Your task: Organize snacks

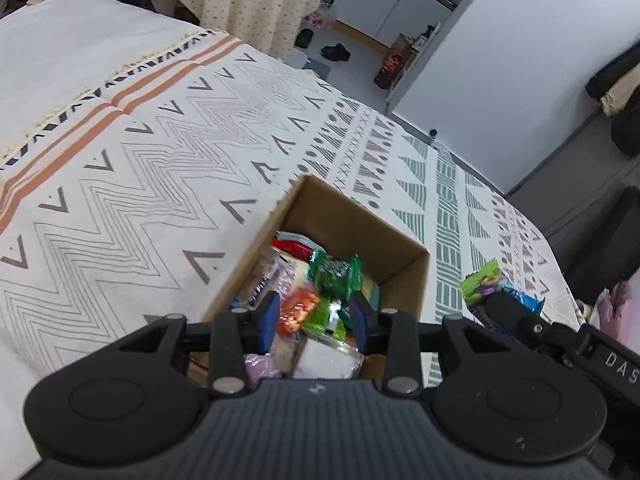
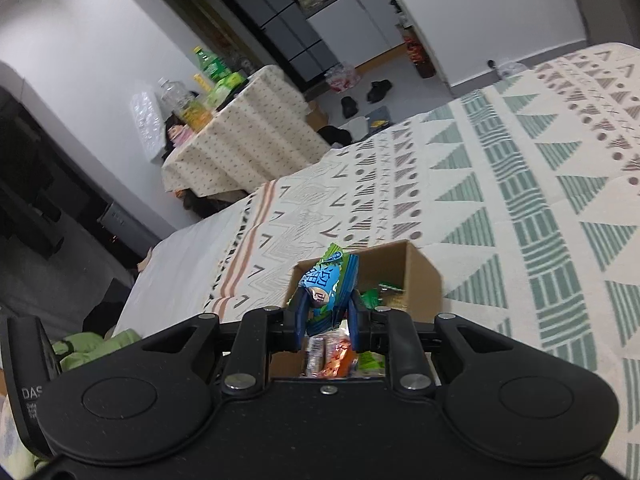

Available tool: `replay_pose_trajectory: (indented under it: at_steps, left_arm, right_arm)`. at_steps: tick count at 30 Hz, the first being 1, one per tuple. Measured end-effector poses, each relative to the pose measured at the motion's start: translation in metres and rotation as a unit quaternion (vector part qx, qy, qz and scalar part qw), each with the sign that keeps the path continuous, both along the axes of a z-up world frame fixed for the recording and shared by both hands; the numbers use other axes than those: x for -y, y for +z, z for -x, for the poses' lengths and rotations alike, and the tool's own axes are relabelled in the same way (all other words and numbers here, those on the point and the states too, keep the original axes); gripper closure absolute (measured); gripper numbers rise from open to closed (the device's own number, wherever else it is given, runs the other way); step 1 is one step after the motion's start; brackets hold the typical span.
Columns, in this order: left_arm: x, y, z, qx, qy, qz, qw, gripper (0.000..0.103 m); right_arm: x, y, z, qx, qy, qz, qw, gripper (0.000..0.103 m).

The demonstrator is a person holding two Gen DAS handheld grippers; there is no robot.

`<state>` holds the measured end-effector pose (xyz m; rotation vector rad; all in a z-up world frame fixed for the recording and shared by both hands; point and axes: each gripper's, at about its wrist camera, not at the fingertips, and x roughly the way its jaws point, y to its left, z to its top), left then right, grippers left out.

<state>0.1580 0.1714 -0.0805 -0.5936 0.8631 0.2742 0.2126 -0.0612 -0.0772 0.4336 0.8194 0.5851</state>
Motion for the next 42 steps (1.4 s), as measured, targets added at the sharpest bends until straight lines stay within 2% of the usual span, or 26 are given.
replay_pose_trajectory:
  at_steps: [4, 8, 11, 15, 17, 24, 27, 29, 34, 42]
  left_arm:
    - [-0.008, 0.001, 0.0, -0.006, 0.008, -0.003, 1.0, 0.05]
    - [-0.01, 0.002, 0.002, -0.019, 0.01, -0.016, 0.9996, 0.032]
    - [-0.008, 0.005, 0.003, -0.027, 0.003, -0.033, 0.9991, 0.026]
    - [-0.006, 0.007, 0.005, -0.029, -0.002, -0.028, 0.9992, 0.019]
    - [-0.004, 0.01, 0.006, -0.028, -0.006, -0.031, 0.9991, 0.018]
    - [0.017, 0.024, 0.012, -0.046, -0.016, -0.071, 0.9963, 0.012]
    - [0.026, 0.031, 0.018, -0.038, -0.023, -0.073, 0.9963, 0.012]
    - [0.03, 0.036, 0.023, -0.034, -0.023, -0.076, 0.9962, 0.008]
    - [0.042, 0.05, 0.037, -0.014, -0.039, -0.079, 0.996, 0.0]
    - [0.061, 0.069, 0.058, 0.008, -0.066, -0.087, 0.994, 0.0]
  right_arm:
    - [-0.003, -0.003, -0.001, -0.016, -0.007, 0.011, 1.0, 0.055]
    - [0.005, -0.004, 0.002, -0.019, -0.016, 0.013, 1.0, 0.053]
    - [0.011, -0.004, 0.005, -0.023, -0.024, 0.02, 0.999, 0.05]
    - [0.017, 0.0, 0.011, -0.02, -0.036, 0.028, 0.999, 0.038]
    - [0.021, 0.003, 0.015, -0.013, -0.04, 0.036, 0.999, 0.029]
    - [0.043, 0.012, 0.032, -0.004, -0.06, 0.034, 0.998, 0.012]
    - [0.053, 0.018, 0.041, 0.003, -0.066, 0.035, 0.997, 0.005]
    - [0.06, 0.023, 0.047, 0.008, -0.071, 0.039, 0.997, 0.0]
    - [0.073, 0.034, 0.059, 0.021, -0.078, 0.048, 0.996, 0.0]
    - [0.094, 0.052, 0.083, 0.044, -0.089, 0.055, 0.994, 0.0]
